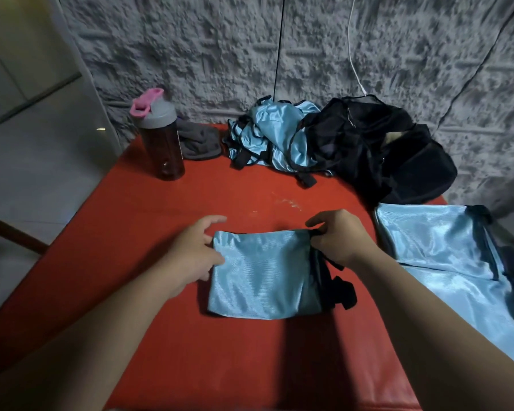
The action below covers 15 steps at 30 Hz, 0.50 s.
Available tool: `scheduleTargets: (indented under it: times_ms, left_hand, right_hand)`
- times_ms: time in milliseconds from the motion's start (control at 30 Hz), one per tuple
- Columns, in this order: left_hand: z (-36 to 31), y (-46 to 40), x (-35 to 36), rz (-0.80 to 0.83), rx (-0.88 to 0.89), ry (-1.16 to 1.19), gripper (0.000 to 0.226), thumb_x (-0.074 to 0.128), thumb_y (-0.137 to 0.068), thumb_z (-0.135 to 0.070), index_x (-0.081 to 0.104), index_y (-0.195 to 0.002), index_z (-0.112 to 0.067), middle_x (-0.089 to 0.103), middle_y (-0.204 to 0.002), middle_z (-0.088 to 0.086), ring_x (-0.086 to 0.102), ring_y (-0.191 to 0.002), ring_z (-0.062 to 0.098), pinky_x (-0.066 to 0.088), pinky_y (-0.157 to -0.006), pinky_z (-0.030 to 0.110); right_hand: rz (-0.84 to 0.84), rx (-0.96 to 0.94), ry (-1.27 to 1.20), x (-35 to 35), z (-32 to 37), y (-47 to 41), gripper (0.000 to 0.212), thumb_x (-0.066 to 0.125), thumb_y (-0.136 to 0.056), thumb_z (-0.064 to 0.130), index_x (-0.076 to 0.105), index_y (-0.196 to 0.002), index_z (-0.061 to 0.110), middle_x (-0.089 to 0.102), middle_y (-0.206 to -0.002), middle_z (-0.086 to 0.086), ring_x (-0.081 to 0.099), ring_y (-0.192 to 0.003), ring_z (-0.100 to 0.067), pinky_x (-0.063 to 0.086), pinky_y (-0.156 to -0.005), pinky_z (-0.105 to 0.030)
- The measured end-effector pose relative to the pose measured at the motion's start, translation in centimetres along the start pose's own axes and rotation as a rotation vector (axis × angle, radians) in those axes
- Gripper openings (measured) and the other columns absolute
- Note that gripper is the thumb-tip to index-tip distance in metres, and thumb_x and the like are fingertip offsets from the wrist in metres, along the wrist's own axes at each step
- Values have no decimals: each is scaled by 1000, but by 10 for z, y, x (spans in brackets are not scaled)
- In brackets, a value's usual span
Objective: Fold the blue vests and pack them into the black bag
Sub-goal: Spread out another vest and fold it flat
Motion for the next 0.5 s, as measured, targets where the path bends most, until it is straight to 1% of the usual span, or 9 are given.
scheduleTargets:
  times_ms: [67,100,167,200,233,300,333,400,500]
  left_hand:
    - [1,1,-2,-25,44,-74,67,58,-78,16,65,-117,-38,64,-106,1,67,-79,24,53,-63,35]
    - [1,1,-3,-53,69,-131,62,60,-78,14,68,-112,-37,65,-104,-3,65,-74,17,52,-63,30]
    - [2,-1,-6,-120,99,-275,47,66,-81,6,73,-109,-32,64,-91,-7,56,-61,8,41,-57,18]
    - [2,-2,-8,-151,112,-331,42,68,-82,2,75,-111,-28,63,-86,-6,56,-58,10,37,-54,15]
    - [1,-2,-8,-172,126,-369,39,69,-83,0,75,-113,-25,66,-88,-3,61,-64,14,36,-56,15]
    - [0,-3,-5,-185,150,-416,38,69,-85,-2,75,-117,-21,72,-107,2,66,-82,22,43,-71,21]
    - [0,-3,-4,-192,159,-439,38,69,-85,-3,74,-119,-20,72,-114,2,64,-80,20,45,-77,26]
    - [1,-4,-3,-220,160,-464,38,70,-85,-5,73,-120,-20,72,-115,4,62,-75,17,45,-79,27]
    - [2,-6,-3,-263,171,-509,40,70,-85,-5,72,-122,-21,67,-123,0,63,-110,20,42,-95,26]
  right_hand:
    - [-8,10,11,0,2,-1,42,65,-74,10,75,-113,25,70,-82,6,68,-72,-20,50,-58,-23]
    - [-18,13,15,-1,1,-2,44,65,-75,10,75,-114,25,69,-84,7,67,-75,-19,50,-62,-24]
    - [-50,31,13,-3,-2,-2,45,66,-75,9,73,-116,26,66,-86,9,64,-79,-18,47,-67,-25]
    - [-67,40,13,-4,-4,-2,44,66,-75,9,73,-116,26,66,-87,9,62,-80,-18,45,-68,-25]
    - [-76,47,16,-5,-6,-2,44,67,-75,9,73,-115,26,66,-89,8,61,-79,-18,44,-68,-25]
    - [-76,67,31,-4,-12,0,43,66,-75,11,73,-115,26,69,-96,5,61,-77,-19,46,-67,-26]
    - [-79,80,36,-3,-15,0,42,66,-76,13,73,-115,27,70,-102,3,62,-79,-21,49,-69,-29]
    - [-127,73,84,-5,-19,1,39,66,-82,20,71,-120,27,72,-111,-4,66,-95,-27,53,-78,-33]
    - [-260,-8,128,-14,-9,7,37,66,-90,28,69,-125,18,69,-120,-12,61,-112,-34,49,-91,-38]
Point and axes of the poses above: each hand's wrist, its own y-axis away from the middle knuckle, its own x-axis out of the palm, z = x × y, the point moved 8 cm from there along -y, towards the middle knuckle
